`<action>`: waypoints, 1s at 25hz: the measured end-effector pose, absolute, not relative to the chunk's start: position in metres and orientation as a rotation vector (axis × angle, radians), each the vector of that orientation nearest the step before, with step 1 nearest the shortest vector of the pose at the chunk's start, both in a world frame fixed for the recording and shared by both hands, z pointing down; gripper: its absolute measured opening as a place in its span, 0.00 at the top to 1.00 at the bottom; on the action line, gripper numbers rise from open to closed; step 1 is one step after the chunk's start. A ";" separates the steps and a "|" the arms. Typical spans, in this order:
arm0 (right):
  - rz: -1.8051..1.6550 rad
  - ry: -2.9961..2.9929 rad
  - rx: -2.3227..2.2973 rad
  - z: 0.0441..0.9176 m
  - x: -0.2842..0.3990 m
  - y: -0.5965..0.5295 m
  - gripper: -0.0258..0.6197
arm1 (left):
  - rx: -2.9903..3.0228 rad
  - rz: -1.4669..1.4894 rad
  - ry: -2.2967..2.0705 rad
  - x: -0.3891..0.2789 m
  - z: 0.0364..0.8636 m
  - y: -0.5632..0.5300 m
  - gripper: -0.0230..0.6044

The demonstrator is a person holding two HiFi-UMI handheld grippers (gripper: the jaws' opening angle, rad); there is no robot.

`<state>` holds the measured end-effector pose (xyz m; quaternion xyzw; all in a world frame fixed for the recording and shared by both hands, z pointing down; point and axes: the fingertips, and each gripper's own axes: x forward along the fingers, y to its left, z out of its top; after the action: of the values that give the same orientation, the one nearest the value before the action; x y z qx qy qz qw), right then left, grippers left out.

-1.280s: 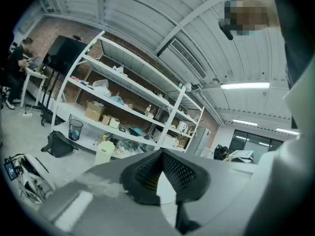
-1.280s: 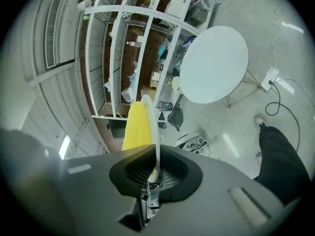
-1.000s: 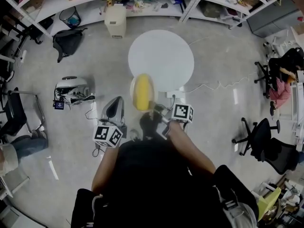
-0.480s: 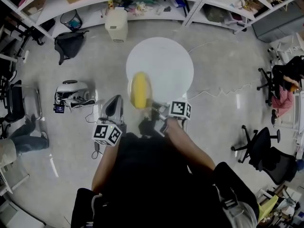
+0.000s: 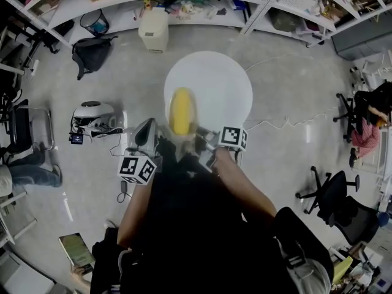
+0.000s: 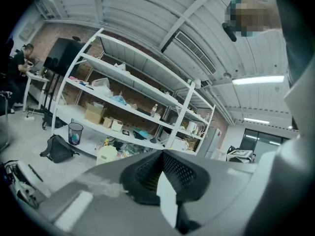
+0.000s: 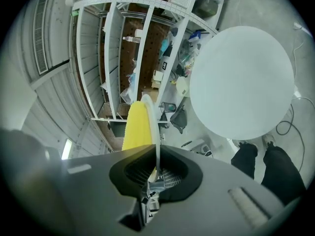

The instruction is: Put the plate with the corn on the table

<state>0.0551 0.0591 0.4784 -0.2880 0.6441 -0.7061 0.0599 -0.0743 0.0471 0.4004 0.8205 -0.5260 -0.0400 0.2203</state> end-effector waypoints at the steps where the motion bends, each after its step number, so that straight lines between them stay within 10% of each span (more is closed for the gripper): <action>1: -2.144 1.942 -0.879 0.479 0.054 0.055 0.91 | 2.274 -0.109 -1.450 -0.074 0.401 0.042 0.96; 25: -2.127 1.828 -1.000 0.525 0.038 -0.043 0.91 | 2.348 -0.037 -1.300 -0.097 0.439 -0.064 0.96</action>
<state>0.0380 -0.0431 0.5249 -0.3346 0.6119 -0.7120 0.0821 -0.0974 -0.0641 0.4394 0.8519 -0.4718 -0.0134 0.2269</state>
